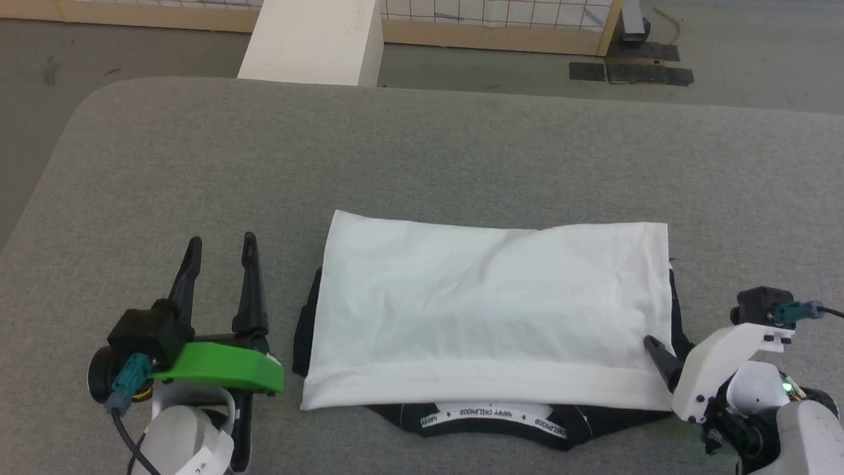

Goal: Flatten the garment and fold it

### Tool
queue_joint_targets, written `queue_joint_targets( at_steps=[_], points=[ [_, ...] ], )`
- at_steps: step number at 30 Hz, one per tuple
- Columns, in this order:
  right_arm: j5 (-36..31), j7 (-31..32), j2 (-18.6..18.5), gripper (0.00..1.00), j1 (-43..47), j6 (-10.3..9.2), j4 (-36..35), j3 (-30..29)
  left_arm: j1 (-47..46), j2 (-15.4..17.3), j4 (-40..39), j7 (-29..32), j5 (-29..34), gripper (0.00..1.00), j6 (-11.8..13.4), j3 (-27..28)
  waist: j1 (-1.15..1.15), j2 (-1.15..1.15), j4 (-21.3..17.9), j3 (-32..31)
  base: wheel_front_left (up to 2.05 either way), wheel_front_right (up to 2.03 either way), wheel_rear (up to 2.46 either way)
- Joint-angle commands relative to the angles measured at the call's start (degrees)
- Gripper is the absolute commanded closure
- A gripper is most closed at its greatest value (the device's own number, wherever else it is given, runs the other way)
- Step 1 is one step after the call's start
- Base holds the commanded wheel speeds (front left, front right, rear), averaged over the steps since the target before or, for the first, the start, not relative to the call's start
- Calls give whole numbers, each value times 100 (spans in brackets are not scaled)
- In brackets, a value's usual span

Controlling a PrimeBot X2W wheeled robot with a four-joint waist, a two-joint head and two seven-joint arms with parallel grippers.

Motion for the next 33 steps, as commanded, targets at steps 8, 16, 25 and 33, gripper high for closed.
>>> queue_joint_targets(
  at_steps=[8,16,25,33],
  points=[
    [614,540,12,100,-131,-8,286,199,-71,-197,158,-26,205,0,-266,216,0,0,51,4,0,0,0],
    [489,47,12,100,-107,-8,292,-327,-39,-297,220,-26,319,0,-396,348,0,0,11,-24,0,0,0],
    [-394,-271,12,100,293,-8,-217,-1513,1,-373,252,-26,389,0,-495,400,0,0,-54,-48,0,0,0],
    [-655,-85,12,100,653,-8,-1224,-1510,15,-405,279,-26,449,0,-555,432,0,0,-106,-59,0,0,0]
  ],
)
